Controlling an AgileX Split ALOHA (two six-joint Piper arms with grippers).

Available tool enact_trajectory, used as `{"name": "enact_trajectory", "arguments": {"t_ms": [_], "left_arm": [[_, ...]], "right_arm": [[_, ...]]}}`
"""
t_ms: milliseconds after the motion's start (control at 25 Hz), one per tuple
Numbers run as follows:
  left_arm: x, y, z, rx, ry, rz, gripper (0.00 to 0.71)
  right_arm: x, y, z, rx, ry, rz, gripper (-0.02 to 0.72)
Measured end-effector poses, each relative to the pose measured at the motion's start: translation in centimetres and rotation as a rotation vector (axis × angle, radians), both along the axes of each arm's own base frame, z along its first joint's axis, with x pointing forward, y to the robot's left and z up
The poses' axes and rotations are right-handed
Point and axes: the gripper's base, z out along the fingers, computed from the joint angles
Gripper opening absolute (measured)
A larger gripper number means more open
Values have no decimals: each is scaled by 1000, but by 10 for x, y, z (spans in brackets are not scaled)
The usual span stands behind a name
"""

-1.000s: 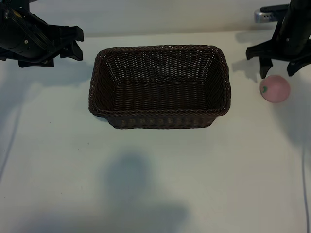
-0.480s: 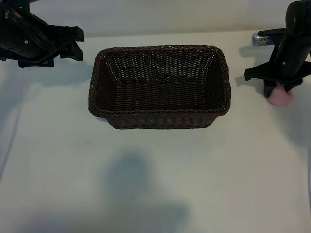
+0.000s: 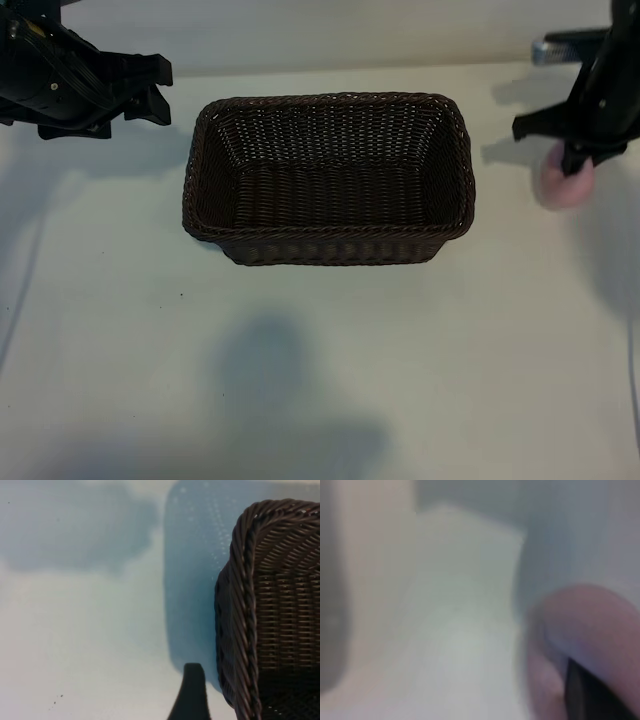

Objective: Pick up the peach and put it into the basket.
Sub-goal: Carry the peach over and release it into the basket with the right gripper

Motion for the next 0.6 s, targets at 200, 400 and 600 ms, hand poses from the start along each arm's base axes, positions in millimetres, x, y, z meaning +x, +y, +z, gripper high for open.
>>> {"name": "enact_trajectory", "arguments": {"t_ms": [200, 400, 600], "left_arm": [[0, 0, 0, 0, 0, 0, 589], [0, 0, 0, 0, 0, 0, 589], [0, 0, 0, -1, 0, 0, 589]], "right_arm": [[-21, -3, 73, 42, -163, -2, 58], [-36, 1, 105, 75, -241, 13, 58], [-47, 49, 110, 131, -258, 140, 57]]}}
